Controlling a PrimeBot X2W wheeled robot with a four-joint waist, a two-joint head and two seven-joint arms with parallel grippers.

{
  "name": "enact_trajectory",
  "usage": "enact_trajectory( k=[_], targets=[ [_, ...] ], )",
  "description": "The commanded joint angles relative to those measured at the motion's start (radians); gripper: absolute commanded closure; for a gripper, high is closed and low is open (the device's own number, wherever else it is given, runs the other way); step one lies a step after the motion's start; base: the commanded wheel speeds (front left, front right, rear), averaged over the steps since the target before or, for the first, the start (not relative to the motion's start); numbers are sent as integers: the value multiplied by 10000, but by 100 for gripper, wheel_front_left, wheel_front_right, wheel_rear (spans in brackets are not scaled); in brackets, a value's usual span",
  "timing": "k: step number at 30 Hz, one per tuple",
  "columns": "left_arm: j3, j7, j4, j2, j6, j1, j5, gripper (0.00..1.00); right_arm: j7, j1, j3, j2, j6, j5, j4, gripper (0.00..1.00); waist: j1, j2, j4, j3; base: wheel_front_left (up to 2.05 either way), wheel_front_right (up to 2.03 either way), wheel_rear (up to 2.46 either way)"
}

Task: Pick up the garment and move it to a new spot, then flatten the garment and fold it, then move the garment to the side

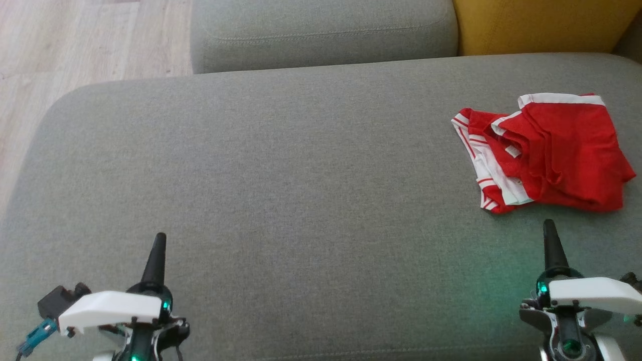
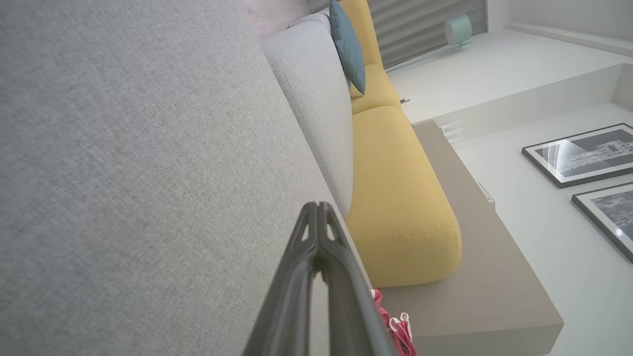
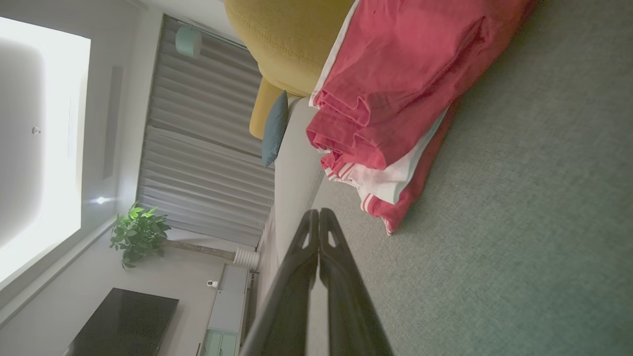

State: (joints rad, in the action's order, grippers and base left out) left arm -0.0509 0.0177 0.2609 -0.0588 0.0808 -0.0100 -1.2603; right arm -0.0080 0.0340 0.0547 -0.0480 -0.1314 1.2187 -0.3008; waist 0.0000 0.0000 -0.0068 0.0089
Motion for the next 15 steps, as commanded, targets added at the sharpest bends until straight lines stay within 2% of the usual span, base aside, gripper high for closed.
enact_trajectory(
  k=[1, 15],
  targets=[
    [370, -106, -269, -150, 117, -648, -359, 100, 103, 575, -64, -169, 5, 397, 404, 100, 0, 0, 5, -4, 0, 0, 0],
    [753, -486, -229, -149, 270, -770, -1720, 100, 485, 634, 121, -167, 6, 1867, 471, 100, 0, 0, 30, -25, 0, 0, 0]
  ],
)
